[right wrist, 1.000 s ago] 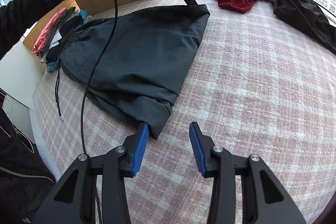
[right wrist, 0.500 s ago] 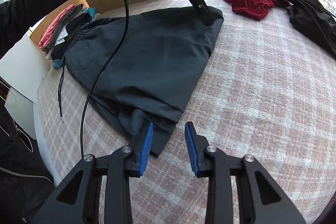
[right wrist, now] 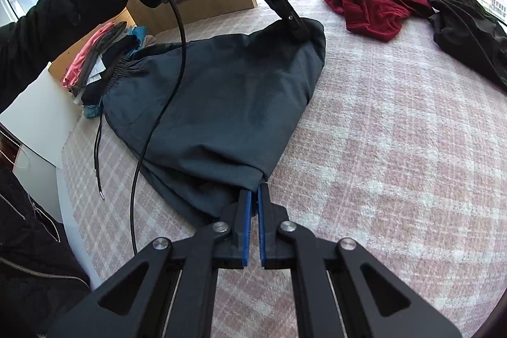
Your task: Fold clothes
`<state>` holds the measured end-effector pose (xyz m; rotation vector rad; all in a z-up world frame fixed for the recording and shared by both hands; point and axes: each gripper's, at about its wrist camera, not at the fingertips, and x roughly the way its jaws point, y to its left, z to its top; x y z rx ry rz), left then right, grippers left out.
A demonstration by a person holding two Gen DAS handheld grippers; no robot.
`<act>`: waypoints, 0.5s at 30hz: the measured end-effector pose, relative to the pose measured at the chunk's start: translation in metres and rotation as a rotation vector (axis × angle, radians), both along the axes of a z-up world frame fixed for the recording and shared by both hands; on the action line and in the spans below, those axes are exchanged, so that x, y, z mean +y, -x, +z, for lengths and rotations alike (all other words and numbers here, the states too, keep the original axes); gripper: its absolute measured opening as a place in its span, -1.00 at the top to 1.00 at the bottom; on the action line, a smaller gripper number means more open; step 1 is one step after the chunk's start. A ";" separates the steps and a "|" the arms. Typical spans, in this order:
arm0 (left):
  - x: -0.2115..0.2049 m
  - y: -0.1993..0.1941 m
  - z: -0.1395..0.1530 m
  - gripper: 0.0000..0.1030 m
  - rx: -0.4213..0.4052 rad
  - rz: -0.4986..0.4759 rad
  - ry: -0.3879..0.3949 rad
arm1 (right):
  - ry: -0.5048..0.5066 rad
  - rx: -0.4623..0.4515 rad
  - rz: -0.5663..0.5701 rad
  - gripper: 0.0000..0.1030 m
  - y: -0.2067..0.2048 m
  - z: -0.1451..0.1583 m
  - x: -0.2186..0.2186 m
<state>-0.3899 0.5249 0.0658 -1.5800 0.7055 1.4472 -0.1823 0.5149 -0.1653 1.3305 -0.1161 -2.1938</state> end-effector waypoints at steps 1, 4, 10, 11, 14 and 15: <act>-0.001 0.003 0.001 0.96 -0.005 0.009 -0.003 | 0.002 -0.011 -0.004 0.95 -0.003 -0.001 0.003; 0.000 0.012 0.001 0.96 -0.002 0.021 -0.001 | 0.006 -0.049 0.016 0.98 -0.012 -0.008 0.003; 0.011 0.019 -0.003 0.96 -0.006 0.011 0.015 | -0.036 -0.070 -0.036 0.88 -0.016 -0.012 0.004; 0.014 0.020 -0.003 0.96 -0.006 0.007 0.022 | -0.025 -0.074 -0.046 0.83 -0.015 -0.011 0.005; 0.020 0.024 -0.003 0.94 -0.009 0.004 0.027 | -0.061 -0.039 -0.036 0.38 -0.015 -0.006 -0.005; 0.021 0.026 -0.003 0.94 -0.013 0.001 0.028 | -0.076 -0.028 -0.028 0.37 -0.016 -0.005 -0.011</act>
